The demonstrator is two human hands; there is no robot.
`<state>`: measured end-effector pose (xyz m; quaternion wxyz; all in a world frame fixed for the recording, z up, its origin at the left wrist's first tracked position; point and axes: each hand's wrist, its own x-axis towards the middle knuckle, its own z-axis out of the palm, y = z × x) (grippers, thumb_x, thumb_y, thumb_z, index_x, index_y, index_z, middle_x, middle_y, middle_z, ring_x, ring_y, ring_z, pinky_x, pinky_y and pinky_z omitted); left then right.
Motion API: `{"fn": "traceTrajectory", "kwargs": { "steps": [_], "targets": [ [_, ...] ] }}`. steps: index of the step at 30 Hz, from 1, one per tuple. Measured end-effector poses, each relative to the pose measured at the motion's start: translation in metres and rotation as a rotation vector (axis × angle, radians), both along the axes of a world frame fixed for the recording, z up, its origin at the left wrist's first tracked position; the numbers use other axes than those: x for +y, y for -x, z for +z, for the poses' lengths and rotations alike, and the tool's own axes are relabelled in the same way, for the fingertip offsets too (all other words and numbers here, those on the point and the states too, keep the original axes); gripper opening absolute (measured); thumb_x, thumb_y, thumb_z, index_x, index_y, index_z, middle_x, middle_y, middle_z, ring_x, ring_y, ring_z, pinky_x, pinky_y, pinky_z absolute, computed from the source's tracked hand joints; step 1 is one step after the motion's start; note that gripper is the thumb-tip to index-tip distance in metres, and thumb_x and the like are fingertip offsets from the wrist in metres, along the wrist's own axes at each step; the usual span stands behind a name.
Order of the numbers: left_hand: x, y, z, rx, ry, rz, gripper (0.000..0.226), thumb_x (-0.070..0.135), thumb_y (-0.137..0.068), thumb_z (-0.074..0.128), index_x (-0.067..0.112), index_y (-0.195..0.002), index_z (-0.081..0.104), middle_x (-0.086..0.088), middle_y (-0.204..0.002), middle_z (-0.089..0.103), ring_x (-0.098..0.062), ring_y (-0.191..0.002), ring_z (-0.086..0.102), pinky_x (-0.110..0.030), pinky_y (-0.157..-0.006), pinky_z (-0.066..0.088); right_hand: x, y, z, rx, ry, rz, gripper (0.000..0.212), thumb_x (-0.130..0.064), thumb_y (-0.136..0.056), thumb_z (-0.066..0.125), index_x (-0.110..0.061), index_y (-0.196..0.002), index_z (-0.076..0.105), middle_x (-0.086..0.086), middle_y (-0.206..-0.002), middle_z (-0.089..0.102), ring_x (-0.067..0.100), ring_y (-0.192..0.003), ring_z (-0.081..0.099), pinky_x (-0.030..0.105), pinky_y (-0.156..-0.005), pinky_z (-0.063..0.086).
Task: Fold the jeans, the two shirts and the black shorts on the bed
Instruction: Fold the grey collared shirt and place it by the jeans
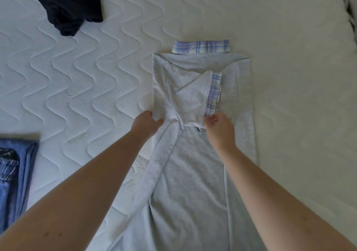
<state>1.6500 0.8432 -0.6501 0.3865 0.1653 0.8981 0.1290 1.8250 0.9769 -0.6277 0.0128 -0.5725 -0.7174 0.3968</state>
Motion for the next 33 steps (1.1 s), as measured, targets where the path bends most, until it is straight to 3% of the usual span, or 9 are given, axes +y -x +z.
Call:
{"fn": "traceTrajectory", "kwargs": {
  "steps": [4, 9, 13, 16, 19, 23, 25, 30, 33],
  "targets": [
    [-0.031, -0.036, 0.005, -0.017, -0.053, 0.085, 0.048, 0.046, -0.093, 0.057, 0.011, -0.125, 0.05, -0.006, -0.108, 0.063, -0.025, -0.097, 0.06, -0.035, -0.077, 0.049, -0.044, 0.001, -0.01, 0.077, 0.227, 0.042, 0.028, -0.031, -0.094, 0.052, -0.016, -0.074, 0.065, 0.003, -0.075, 0.071, 0.022, -0.074, 0.069, 0.041, -0.076, 0.057],
    [-0.083, -0.089, 0.019, -0.026, -0.067, 0.122, 0.059, 0.056, -0.089, 0.059, 0.015, -0.128, 0.041, -0.004, -0.115, 0.059, -0.025, -0.103, 0.06, -0.04, -0.087, 0.051, -0.087, 0.02, -0.014, 0.148, 0.321, -0.082, 0.031, -0.037, -0.092, 0.063, -0.013, -0.106, 0.051, -0.002, -0.09, 0.057, 0.012, -0.08, 0.055, 0.023, -0.071, 0.04],
    [-0.115, -0.125, 0.025, 0.035, -0.004, 0.006, 0.063, 0.041, -0.084, 0.072, 0.017, -0.13, 0.035, -0.002, -0.119, 0.051, -0.025, -0.107, 0.057, -0.038, -0.082, 0.05, -0.102, 0.04, -0.015, 0.221, 0.473, -0.173, 0.029, -0.033, -0.083, 0.072, -0.014, -0.079, 0.051, -0.003, -0.067, 0.051, 0.012, -0.058, 0.051, 0.027, -0.058, 0.042],
    [-0.132, -0.142, 0.026, 0.103, 0.082, 0.005, 0.064, 0.026, -0.082, 0.075, 0.02, -0.13, 0.032, -0.002, -0.118, 0.049, -0.025, -0.107, 0.056, -0.035, -0.078, 0.048, -0.101, 0.043, -0.014, 0.131, 0.513, -0.123, 0.025, -0.031, -0.081, 0.073, -0.015, -0.075, 0.054, -0.001, -0.072, 0.056, 0.016, -0.068, 0.058, 0.033, -0.069, 0.054],
    [-0.143, -0.155, 0.031, 0.133, 0.194, -0.024, 0.061, 0.013, -0.08, 0.067, 0.023, -0.128, 0.03, 0.001, -0.111, 0.048, -0.023, -0.103, 0.054, -0.04, -0.078, 0.046, -0.097, 0.04, -0.015, 0.169, 0.591, -0.164, 0.027, -0.023, -0.077, 0.073, -0.007, -0.096, 0.062, 0.009, -0.09, 0.065, 0.026, -0.086, 0.067, 0.048, -0.084, 0.058],
    [-0.15, -0.173, 0.043, 0.191, 0.171, -0.042, 0.048, 0.012, -0.082, 0.052, 0.019, -0.125, 0.032, 0.002, -0.098, 0.049, -0.02, -0.086, 0.05, -0.037, -0.073, 0.041, -0.099, 0.033, -0.006, 0.259, 0.791, -0.191, 0.035, -0.015, -0.087, 0.07, -0.012, -0.119, 0.054, 0.003, -0.098, 0.062, 0.013, -0.08, 0.062, 0.025, -0.061, 0.057],
    [-0.148, -0.181, 0.051, 0.198, 0.105, -0.03, 0.042, 0.014, -0.084, 0.049, 0.017, -0.123, 0.033, 0.002, -0.094, 0.049, -0.021, -0.082, 0.052, -0.036, -0.069, 0.038, -0.101, 0.028, -0.006, 0.261, 0.864, -0.165, 0.042, -0.019, -0.088, 0.071, -0.012, -0.125, 0.053, 0.005, -0.109, 0.064, 0.015, -0.09, 0.064, 0.025, -0.062, 0.056],
    [-0.143, -0.192, 0.06, 0.012, -0.051, -0.04, 0.048, 0.035, -0.095, 0.05, 0.02, -0.138, 0.033, -0.003, -0.102, 0.062, -0.024, -0.092, 0.063, -0.035, -0.075, 0.049, -0.104, 0.015, -0.004, 0.273, 0.989, -0.177, 0.036, -0.026, -0.09, 0.068, -0.006, -0.12, 0.062, 0.009, -0.115, 0.07, 0.022, -0.104, 0.067, 0.032, -0.087, 0.056],
    [-0.151, -0.189, 0.06, -0.273, -0.208, 0.271, 0.028, 0.037, -0.1, 0.05, 0.021, -0.123, 0.048, -0.004, -0.079, 0.069, -0.021, -0.07, 0.072, -0.035, -0.072, 0.06, -0.102, 0.0, -0.006, 0.288, 1.085, -0.168, 0.034, -0.025, -0.092, 0.066, -0.005, -0.119, 0.063, 0.009, -0.113, 0.071, 0.02, -0.107, 0.067, 0.034, -0.099, 0.051]
  ]
}}
